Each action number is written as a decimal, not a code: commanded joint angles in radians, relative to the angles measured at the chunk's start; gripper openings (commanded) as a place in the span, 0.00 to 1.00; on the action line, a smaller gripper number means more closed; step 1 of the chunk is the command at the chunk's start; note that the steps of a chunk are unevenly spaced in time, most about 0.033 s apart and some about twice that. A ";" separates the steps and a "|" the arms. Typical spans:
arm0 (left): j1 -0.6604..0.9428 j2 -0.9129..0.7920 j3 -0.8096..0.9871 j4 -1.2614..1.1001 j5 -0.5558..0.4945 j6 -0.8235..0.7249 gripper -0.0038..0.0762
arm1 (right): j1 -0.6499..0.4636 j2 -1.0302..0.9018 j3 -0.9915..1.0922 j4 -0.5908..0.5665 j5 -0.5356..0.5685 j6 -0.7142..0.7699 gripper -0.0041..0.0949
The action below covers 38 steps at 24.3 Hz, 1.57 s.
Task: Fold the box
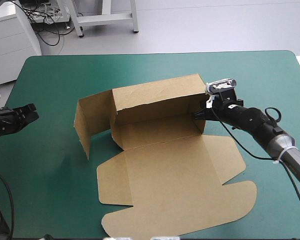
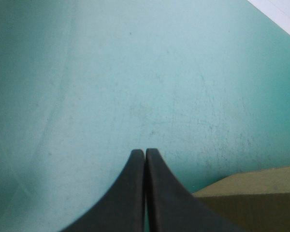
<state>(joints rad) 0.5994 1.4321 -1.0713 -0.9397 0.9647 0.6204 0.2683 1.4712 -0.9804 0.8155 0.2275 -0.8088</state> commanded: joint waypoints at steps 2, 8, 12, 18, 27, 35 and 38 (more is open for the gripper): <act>0.005 -0.039 0.001 -0.083 -0.037 0.007 0.01 | -0.002 -0.037 -0.078 0.010 0.046 0.082 0.02; 0.005 -0.039 0.001 -0.096 -0.050 0.007 0.01 | -0.002 -0.037 -0.365 -0.549 0.417 0.742 0.03; 0.005 -0.039 0.003 -0.105 -0.063 0.009 0.01 | -0.002 0.006 -0.574 -0.724 0.728 0.912 0.03; -0.017 -0.039 0.003 -0.118 -0.063 0.009 0.01 | -0.002 0.104 -0.678 -0.656 1.021 0.909 0.03; -0.028 -0.039 0.005 -0.122 -0.061 0.009 0.01 | -0.002 0.196 -0.678 -0.631 1.019 0.909 0.03; -0.028 -0.039 0.005 -0.143 -0.061 0.009 0.01 | -0.002 0.288 -0.686 -0.687 1.017 0.889 0.03; -0.028 -0.039 0.005 -0.143 -0.061 0.009 0.01 | -0.002 0.314 -0.704 -0.713 1.014 0.889 0.03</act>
<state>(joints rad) 0.5781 1.4321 -1.0396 -1.0186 0.9050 0.6282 0.2653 1.7866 -1.6649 0.1274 1.1767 0.0938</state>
